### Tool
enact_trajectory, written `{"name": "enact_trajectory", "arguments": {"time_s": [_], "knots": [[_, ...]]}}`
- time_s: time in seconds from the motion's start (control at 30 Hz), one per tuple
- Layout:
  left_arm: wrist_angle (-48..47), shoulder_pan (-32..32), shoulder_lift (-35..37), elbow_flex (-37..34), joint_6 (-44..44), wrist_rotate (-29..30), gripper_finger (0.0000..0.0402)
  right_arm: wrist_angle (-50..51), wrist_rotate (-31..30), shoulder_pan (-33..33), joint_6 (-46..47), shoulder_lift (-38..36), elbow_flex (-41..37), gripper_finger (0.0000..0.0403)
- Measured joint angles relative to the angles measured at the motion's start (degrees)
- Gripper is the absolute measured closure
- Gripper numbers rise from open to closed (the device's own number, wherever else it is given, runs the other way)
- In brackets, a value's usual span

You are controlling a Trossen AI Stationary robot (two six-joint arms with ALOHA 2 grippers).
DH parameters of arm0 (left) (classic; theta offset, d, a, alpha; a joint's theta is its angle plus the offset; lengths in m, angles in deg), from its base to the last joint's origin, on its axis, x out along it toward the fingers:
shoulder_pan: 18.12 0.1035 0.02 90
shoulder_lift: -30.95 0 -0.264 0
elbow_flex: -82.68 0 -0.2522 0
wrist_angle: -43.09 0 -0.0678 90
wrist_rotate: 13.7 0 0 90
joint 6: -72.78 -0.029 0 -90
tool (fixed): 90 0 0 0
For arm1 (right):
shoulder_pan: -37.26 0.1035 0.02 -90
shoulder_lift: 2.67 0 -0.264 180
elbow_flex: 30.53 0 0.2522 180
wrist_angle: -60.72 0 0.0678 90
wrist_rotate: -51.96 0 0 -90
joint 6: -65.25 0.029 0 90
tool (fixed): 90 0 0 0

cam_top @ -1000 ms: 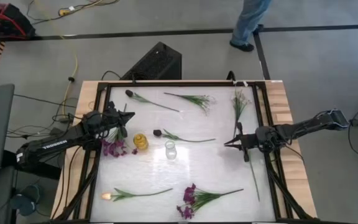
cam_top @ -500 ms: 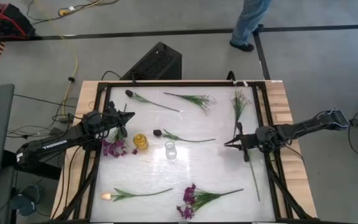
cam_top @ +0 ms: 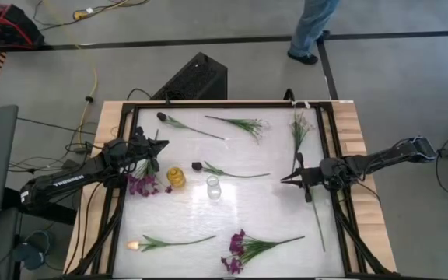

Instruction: Sort flowers into vase by color

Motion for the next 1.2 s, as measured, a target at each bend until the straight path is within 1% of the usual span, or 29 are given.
{"name": "enact_trajectory", "arguments": {"time_s": [0.17,0.33,0.37,0.43,0.47,0.53,0.57,0.63,0.73,0.87,1.0,1.1,1.2], "knots": [[0.0,0.0,0.0,0.0,0.0,0.0,0.0401,-0.7,-1.6,0.0,0.0,-0.1,0.0,0.0352],[0.0,0.0,0.0,0.0,0.2,0.0,0.0401,-0.4,1.8,0.0,0.0,0.0,0.0,0.0352],[0.0,0.0,0.0,0.0,1.3,0.0,0.0402,-0.4,2.0,0.0,0.0,0.0,0.0,0.0352],[0.0,0.0,0.0,0.0,6.9,-0.3,0.0401,-0.4,1.9,0.0,0.0,0.0,0.0,0.0352],[0.0,0.0,0.0,0.0,10.8,-0.4,0.0402,-0.5,1.4,0.0,0.0,-0.1,0.0,0.0352],[0.1,0.0,0.0,0.0,16.5,0.0,0.0401,-0.8,-2.4,0.0,0.0,0.0,0.0,0.0352],[0.1,0.0,0.0,0.0,17.5,0.7,0.0401,-1.1,-4.9,0.0,-0.1,0.0,0.0,0.0352],[0.4,0.0,0.0,0.0,17.7,2.9,0.0401,-1.3,-7.6,0.0,0.0,0.0,0.0,0.0352],[0.9,0.0,0.0,0.0,19.3,5.1,0.0401,-1.3,-7.9,0.0,0.0,0.0,0.0,0.0352],[1.2,0.0,0.0,0.0,20.0,5.1,0.0401,-1.2,-7.9,0.0,-0.1,0.0,0.0,0.0352],[6.1,0.0,0.0,0.0,18.8,2.5,0.0401,-1.9,-8.2,0.0,-1.8,0.0,0.0,0.0352],[8.7,0.0,0.0,1.2,14.7,-2.6,0.0401,-4.2,-7.6,0.0,1.0,0.0,0.0,0.0352],[12.3,0.0,0.0,3.2,12.5,-8.3,0.0402,-9.7,-7.4,-0.3,4.2,0.0,0.0,0.0352]]}}
